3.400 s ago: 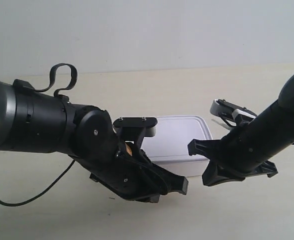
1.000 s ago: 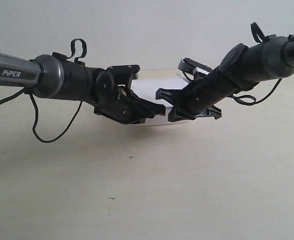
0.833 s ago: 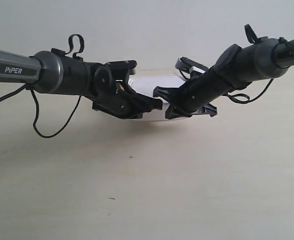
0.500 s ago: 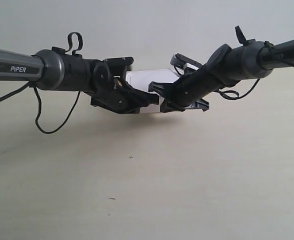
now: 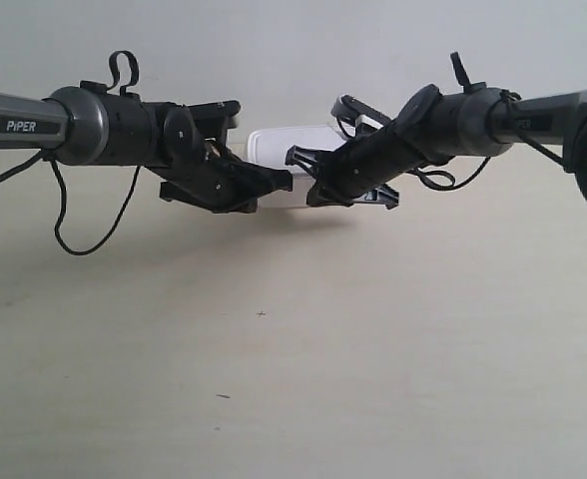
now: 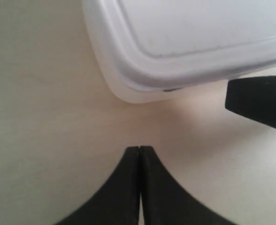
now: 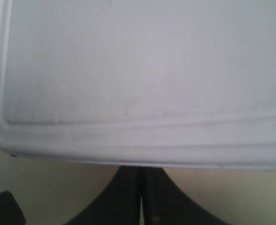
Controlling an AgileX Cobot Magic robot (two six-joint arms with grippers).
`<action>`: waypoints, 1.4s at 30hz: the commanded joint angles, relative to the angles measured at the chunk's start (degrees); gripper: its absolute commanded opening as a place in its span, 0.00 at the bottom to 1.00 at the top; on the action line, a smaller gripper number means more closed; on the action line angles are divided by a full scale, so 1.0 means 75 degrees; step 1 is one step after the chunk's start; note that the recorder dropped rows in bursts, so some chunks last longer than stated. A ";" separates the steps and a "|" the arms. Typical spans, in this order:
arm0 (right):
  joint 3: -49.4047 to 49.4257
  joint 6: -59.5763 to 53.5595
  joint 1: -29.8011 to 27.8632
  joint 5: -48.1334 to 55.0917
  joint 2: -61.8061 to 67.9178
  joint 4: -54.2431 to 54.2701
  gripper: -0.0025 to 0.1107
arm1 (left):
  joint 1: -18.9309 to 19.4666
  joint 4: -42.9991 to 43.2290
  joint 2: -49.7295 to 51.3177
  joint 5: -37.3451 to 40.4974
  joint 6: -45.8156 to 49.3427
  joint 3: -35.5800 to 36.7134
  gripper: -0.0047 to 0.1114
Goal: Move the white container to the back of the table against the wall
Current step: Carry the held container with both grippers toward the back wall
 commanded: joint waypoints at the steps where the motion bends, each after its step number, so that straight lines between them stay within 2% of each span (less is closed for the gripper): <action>1: -0.0365 0.0054 -0.0024 -0.0128 0.0169 -0.0073 0.02 | 0.0015 -0.0012 0.0006 0.0010 0.0028 -0.0062 0.04; 12: -0.1283 0.0342 -0.0024 -0.0287 0.0691 -0.0279 0.02 | 0.0108 0.0078 0.0006 0.0309 0.0177 -0.0062 0.04; 34: -0.1349 0.0342 -0.0039 -0.1586 0.0691 -0.0265 0.02 | 0.0254 0.0078 0.0006 0.0309 0.0214 -0.0062 0.04; 42: -0.1349 0.0328 -0.0039 -0.1589 0.0691 -0.0265 0.02 | 0.0254 0.0229 0.0006 0.0309 0.0212 -0.0062 0.04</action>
